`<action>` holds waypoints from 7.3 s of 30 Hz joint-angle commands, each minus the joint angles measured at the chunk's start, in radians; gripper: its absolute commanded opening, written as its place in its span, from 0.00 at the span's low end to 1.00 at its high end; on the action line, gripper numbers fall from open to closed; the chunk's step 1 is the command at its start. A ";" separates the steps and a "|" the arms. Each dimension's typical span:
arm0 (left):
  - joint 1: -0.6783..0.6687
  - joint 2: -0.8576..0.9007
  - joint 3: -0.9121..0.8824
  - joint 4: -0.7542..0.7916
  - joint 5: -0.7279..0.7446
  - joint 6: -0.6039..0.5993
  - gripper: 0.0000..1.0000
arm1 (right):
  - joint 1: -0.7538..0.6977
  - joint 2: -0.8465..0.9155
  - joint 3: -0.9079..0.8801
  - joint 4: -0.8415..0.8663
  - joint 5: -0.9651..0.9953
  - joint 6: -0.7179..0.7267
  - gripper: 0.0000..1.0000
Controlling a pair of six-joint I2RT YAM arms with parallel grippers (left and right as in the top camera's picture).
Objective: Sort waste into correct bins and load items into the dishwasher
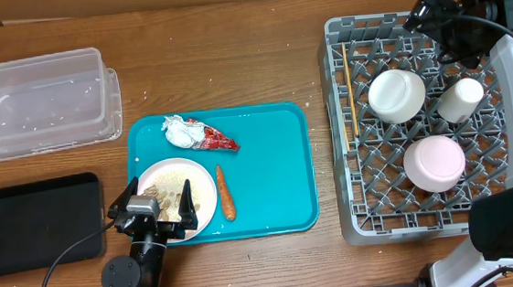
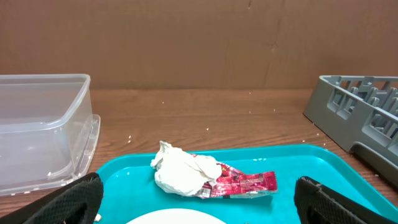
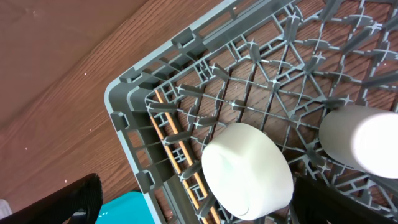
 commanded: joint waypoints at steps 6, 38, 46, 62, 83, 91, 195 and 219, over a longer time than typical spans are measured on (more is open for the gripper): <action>-0.006 -0.011 -0.004 0.153 0.248 -0.055 1.00 | -0.001 -0.005 0.003 0.006 -0.006 0.001 1.00; -0.006 1.238 1.284 -0.613 0.658 0.117 1.00 | -0.001 -0.005 0.003 0.006 -0.006 0.001 1.00; -0.035 1.378 1.368 -0.720 0.461 0.002 1.00 | -0.001 -0.005 0.003 0.006 -0.006 0.001 1.00; -0.102 1.683 1.526 -0.977 0.025 -0.117 1.00 | -0.001 -0.005 0.003 0.005 -0.006 0.001 1.00; -0.105 2.034 1.526 -0.883 -0.235 -0.252 0.95 | -0.001 -0.005 0.003 0.006 -0.006 0.002 1.00; -0.106 2.065 1.527 -0.880 -0.234 -0.252 0.63 | -0.001 -0.005 0.003 0.006 -0.006 0.001 1.00; -0.271 2.102 1.562 -0.911 -0.142 -0.827 0.59 | -0.001 -0.005 0.003 0.006 -0.006 0.001 1.00; -0.286 2.105 1.524 -0.899 -0.157 -0.805 0.04 | -0.001 -0.005 0.003 0.006 -0.006 0.001 1.00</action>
